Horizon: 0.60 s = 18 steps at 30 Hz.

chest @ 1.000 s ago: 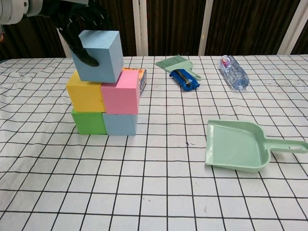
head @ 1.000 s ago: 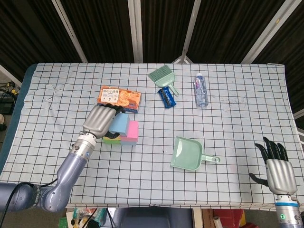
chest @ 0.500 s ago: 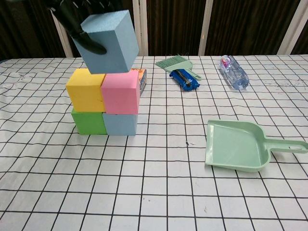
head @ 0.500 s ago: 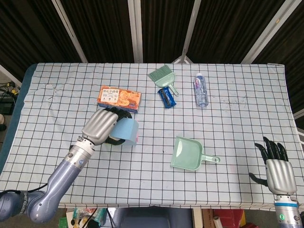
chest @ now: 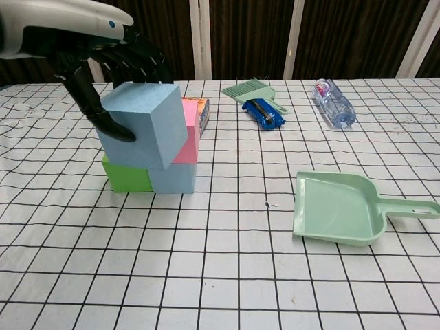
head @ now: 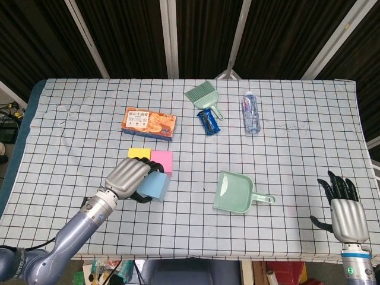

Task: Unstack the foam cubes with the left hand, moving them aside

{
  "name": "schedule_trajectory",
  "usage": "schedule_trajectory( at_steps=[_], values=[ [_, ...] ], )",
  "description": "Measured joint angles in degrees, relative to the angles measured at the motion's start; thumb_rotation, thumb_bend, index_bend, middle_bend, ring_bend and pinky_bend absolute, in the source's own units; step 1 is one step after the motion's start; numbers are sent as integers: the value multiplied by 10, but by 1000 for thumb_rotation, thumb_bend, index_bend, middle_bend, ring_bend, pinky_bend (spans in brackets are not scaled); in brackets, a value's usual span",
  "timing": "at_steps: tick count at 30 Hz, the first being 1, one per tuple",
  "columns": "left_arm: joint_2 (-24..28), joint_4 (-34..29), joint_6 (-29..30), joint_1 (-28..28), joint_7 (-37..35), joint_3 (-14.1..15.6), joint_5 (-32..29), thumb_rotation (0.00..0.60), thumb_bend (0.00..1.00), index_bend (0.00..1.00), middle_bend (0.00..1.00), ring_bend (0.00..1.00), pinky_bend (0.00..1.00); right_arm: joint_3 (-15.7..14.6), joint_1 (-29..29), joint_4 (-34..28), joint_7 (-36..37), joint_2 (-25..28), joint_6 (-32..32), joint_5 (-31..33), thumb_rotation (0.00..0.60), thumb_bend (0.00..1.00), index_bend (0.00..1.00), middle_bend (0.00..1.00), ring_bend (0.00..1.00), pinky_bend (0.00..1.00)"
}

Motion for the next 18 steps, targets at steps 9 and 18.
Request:
schedule_trajectory(
  at_steps=[9, 18],
  values=[
    [2, 8, -1, -2, 12, 13, -9, 600, 289, 310, 393, 298, 357, -1, 1, -1, -3, -1, -2, 2, 600, 124, 183, 27, 72, 0],
    [-45, 80, 55, 17, 28, 23, 65, 600, 288, 312, 397, 298, 357, -1, 2, 0, 1, -1, -8, 5, 600, 123, 184, 27, 72, 0]
  ],
)
